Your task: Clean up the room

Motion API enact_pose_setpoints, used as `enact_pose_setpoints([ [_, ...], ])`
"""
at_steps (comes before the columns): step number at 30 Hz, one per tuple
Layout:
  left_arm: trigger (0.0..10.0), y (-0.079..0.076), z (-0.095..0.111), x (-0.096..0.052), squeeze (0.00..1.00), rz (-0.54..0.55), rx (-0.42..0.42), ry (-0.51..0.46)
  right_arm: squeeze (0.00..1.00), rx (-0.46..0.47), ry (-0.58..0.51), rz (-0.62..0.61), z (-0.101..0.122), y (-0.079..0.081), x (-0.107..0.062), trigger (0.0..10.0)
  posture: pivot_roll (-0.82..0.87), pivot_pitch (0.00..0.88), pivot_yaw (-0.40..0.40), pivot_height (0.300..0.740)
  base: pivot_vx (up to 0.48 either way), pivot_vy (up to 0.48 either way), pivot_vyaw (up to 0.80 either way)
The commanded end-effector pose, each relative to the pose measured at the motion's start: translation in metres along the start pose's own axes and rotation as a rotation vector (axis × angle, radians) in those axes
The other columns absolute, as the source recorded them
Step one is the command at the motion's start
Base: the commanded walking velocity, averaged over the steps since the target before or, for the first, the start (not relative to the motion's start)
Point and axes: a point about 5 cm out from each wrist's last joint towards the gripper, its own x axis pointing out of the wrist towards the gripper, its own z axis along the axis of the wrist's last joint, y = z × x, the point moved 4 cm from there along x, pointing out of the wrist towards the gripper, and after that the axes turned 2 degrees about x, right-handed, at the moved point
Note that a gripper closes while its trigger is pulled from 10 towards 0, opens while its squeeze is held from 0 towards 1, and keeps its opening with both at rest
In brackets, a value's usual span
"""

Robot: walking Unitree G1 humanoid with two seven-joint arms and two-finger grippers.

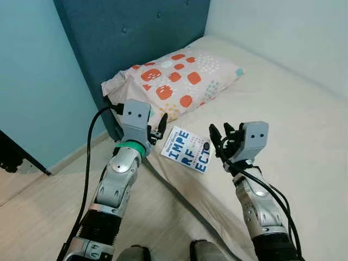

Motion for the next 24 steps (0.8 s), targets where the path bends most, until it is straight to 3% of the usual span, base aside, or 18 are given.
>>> enact_pose_setpoints([
  [1, 10.0, -0.0001, -0.0093, -0.0029, 0.00, 0.005, 0.005, 0.036, 0.00, -0.005, 0.012, -0.001, -0.0047, 0.0006, -0.0012, 10.0, -0.06, 0.026, 0.040, 0.740, 0.000, 0.000, 0.00],
  [8, 10.0, -0.0009, -0.0097, -0.0026, 0.00, 0.004, 0.006, 0.039, 0.00, -0.003, 0.022, -0.007, -0.0069, -0.0015, -0.0014, 10.0, -0.06, 0.029, 0.041, 0.740, 0.000, 0.000, -0.13],
  [24, 10.0, -0.0088, -0.0166, -0.0021, 0.00, -0.031, -0.035, 0.100, 0.00, 0.022, 0.025, -0.017, -0.0091, -0.0032, 0.0002, 10.0, -0.06, 0.025, 0.041, 0.740, 0.000, 0.000, -0.78],
])
